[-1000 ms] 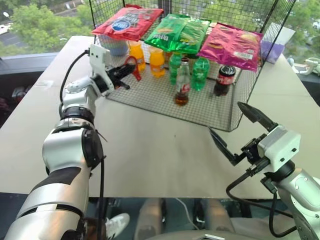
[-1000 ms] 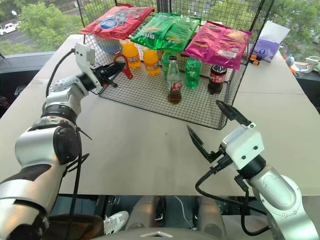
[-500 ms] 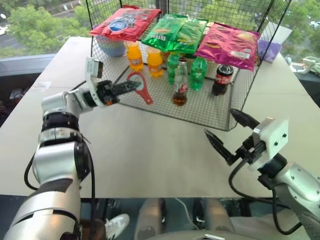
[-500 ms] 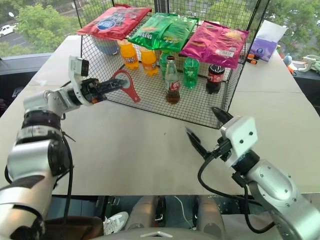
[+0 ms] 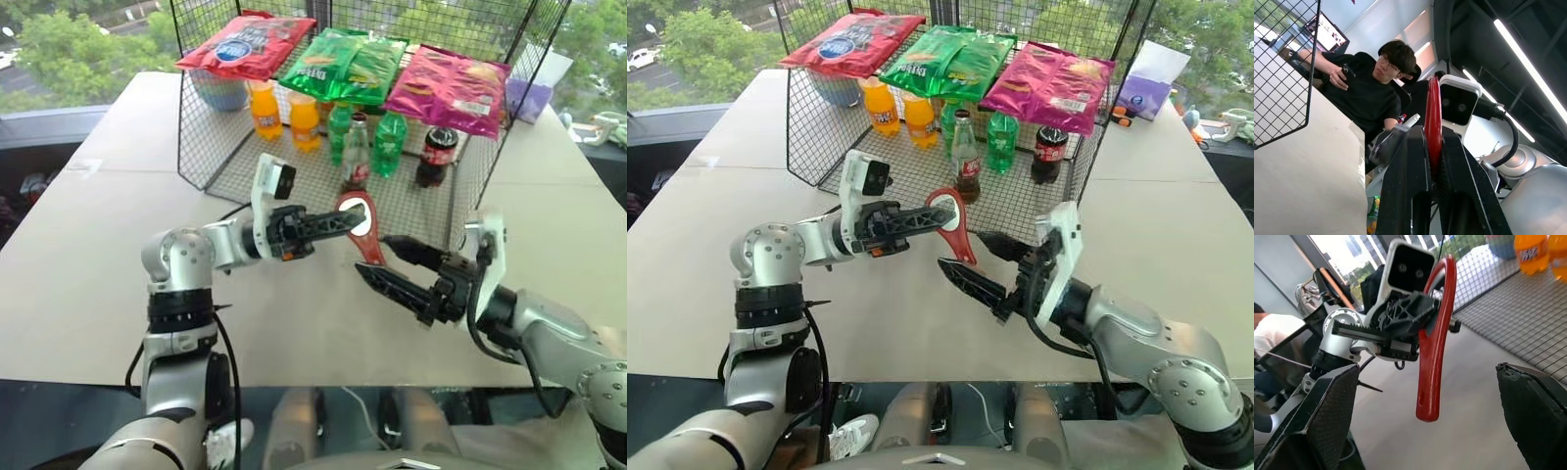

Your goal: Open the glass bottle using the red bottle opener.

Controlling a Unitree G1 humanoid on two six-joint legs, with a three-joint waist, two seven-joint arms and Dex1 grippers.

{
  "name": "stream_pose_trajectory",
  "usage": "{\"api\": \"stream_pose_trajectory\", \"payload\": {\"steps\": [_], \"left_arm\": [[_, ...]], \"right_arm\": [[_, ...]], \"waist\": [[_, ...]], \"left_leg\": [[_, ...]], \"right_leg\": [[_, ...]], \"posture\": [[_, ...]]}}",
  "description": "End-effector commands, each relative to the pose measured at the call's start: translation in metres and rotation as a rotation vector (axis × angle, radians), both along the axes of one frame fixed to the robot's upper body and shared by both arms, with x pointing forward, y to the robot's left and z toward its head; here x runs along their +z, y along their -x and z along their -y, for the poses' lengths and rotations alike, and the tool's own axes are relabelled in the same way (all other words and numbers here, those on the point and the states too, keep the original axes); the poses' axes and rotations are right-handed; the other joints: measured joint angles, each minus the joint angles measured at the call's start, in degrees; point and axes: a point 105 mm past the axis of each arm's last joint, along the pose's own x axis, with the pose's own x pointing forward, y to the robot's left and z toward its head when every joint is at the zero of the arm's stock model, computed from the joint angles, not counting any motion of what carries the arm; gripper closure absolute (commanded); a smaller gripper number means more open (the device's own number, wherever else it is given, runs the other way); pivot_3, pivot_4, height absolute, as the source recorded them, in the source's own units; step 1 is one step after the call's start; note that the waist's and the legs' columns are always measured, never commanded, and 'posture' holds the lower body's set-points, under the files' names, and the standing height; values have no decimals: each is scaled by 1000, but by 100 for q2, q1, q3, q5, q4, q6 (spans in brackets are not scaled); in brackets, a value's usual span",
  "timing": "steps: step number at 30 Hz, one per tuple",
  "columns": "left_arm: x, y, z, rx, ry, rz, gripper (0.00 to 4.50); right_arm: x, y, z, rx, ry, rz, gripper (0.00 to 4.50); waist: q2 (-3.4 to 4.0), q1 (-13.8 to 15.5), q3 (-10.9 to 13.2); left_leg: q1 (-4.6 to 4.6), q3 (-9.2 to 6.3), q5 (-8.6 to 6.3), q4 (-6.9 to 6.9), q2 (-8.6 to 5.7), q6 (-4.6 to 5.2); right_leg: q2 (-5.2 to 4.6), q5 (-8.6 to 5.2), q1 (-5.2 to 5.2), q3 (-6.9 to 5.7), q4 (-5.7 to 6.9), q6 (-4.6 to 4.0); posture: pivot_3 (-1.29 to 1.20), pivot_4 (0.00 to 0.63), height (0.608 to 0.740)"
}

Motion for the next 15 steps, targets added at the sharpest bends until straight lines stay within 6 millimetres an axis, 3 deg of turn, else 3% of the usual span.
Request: {"api": "stream_pose_trajectory", "payload": {"steps": [1, 3, 15], "left_arm": [[11, 7, 2, -18, 17, 64, 4500], [11, 7, 3, -20, 18, 67, 4500], [10, 9, 6, -34, 15, 110, 4500]], "right_arm": [[10, 7, -6, 57, -41, -1, 528], [10, 7, -8, 70, -41, -9, 1153], [11, 2, -14, 94, -43, -32, 1153]], "waist": [[0, 7, 0], [0, 17, 0], [1, 14, 0]], "left_leg": [[0, 1, 0, 0, -1, 0], [1, 1, 0, 0, 1, 0], [-2, 1, -1, -1, 2, 0]], "right_leg": [[0, 0, 0, 0, -1, 0], [-2, 0, 1, 0, -1, 0], [-4, -1, -1, -1, -3, 0]], "posture": [[0, 150, 728], [0, 150, 728], [0, 150, 728]]}}
